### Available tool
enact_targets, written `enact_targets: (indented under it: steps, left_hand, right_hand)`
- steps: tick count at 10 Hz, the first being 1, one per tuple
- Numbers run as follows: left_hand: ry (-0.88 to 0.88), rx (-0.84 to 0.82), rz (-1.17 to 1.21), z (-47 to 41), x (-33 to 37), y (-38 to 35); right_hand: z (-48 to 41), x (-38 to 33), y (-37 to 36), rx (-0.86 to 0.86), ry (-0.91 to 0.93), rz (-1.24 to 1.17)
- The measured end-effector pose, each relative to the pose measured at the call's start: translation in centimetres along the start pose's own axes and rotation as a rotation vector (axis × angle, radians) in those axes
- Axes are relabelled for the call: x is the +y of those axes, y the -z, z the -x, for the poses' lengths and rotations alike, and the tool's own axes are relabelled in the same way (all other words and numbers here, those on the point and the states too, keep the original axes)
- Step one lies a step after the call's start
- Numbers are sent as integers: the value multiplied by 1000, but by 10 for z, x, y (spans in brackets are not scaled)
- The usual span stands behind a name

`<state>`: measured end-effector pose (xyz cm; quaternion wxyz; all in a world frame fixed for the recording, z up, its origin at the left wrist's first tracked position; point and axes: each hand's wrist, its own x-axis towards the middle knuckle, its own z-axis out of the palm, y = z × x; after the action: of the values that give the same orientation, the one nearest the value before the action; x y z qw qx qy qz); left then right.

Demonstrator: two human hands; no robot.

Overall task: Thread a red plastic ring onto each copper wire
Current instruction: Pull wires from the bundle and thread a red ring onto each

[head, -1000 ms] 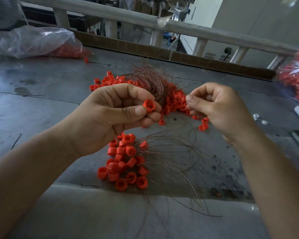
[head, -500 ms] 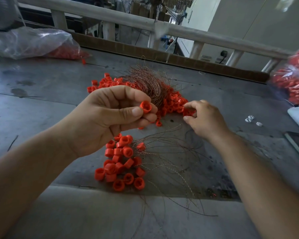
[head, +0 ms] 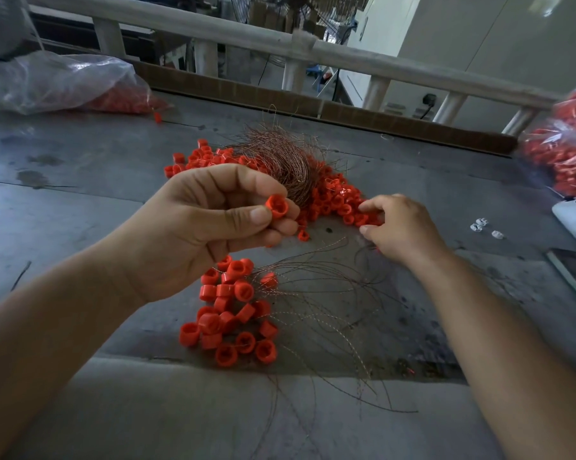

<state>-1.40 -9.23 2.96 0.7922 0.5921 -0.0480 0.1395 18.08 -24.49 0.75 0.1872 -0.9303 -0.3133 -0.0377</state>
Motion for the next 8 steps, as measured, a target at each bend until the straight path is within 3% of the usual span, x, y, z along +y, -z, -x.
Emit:
enact_targets:
  steps: [3,5,8]
  left_hand:
    - [24,28,-14,0,0,-1]
    - [28,31,-18,1,1,-1]
    - [26,31,-25,2,1,-2]
  right_hand:
    - [4,-13,-1,40,166,-167]
    - [0,-4,9,167,27,-213]
    - [3,0,3,17,-20,-152]
